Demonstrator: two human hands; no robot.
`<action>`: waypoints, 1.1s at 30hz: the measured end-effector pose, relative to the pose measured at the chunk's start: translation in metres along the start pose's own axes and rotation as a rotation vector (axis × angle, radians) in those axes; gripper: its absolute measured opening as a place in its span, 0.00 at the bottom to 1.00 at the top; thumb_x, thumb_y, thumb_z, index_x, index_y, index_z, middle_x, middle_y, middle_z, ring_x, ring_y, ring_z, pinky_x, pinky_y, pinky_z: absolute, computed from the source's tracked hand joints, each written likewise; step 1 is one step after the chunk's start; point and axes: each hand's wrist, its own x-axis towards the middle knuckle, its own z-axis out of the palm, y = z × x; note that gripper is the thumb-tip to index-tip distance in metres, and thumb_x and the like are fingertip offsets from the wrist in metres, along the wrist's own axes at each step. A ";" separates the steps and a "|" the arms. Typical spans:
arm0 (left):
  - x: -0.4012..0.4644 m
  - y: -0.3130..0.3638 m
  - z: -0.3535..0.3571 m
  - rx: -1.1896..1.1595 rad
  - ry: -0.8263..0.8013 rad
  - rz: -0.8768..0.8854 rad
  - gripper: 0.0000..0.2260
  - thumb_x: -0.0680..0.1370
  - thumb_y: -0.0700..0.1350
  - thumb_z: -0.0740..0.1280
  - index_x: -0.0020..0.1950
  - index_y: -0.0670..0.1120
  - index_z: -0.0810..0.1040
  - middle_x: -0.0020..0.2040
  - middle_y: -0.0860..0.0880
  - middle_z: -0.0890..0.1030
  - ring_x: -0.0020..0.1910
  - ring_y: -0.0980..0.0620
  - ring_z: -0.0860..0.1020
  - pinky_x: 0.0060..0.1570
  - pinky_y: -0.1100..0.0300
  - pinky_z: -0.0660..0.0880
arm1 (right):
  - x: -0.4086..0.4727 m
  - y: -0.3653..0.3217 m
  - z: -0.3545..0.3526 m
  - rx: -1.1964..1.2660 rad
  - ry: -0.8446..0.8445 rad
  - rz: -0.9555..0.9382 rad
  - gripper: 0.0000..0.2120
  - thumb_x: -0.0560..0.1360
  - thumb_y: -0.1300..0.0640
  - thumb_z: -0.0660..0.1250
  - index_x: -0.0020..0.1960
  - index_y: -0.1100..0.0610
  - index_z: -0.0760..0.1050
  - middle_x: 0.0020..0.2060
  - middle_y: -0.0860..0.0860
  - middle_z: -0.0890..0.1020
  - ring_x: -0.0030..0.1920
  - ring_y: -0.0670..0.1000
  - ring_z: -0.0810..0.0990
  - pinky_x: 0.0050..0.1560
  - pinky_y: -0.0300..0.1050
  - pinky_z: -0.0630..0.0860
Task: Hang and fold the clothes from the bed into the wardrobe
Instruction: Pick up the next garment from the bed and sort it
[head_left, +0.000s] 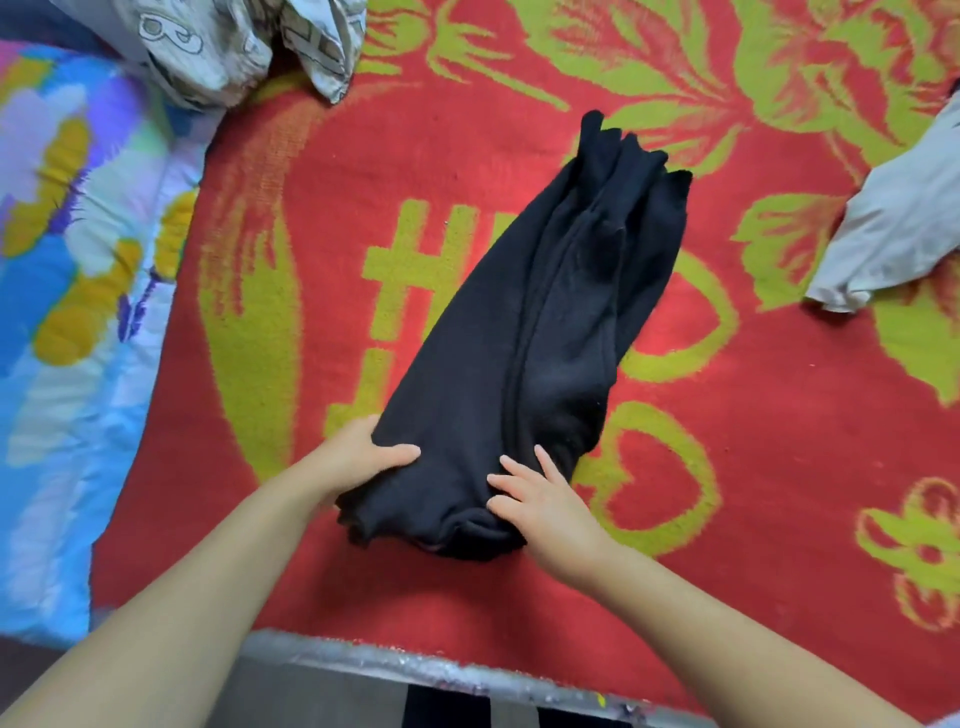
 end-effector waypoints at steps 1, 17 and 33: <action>-0.012 0.005 0.006 -0.102 -0.144 -0.067 0.09 0.76 0.42 0.69 0.57 0.47 0.78 0.51 0.49 0.84 0.45 0.54 0.82 0.44 0.61 0.78 | -0.020 0.007 -0.001 0.025 -0.026 -0.021 0.23 0.51 0.70 0.74 0.44 0.55 0.80 0.54 0.57 0.83 0.61 0.61 0.78 0.62 0.66 0.65; 0.020 0.091 0.076 -1.526 0.107 -0.428 0.12 0.85 0.43 0.50 0.48 0.39 0.68 0.40 0.37 0.78 0.38 0.41 0.84 0.38 0.57 0.81 | -0.040 0.128 -0.063 1.282 0.517 0.919 0.09 0.76 0.59 0.65 0.56 0.54 0.72 0.47 0.48 0.81 0.49 0.48 0.79 0.46 0.41 0.73; 0.041 0.030 0.135 1.344 0.164 0.740 0.60 0.53 0.56 0.80 0.77 0.43 0.51 0.77 0.42 0.52 0.76 0.45 0.55 0.69 0.36 0.56 | -0.031 0.066 -0.017 -0.200 0.035 0.424 0.54 0.60 0.47 0.77 0.78 0.50 0.51 0.77 0.60 0.51 0.77 0.60 0.45 0.66 0.77 0.45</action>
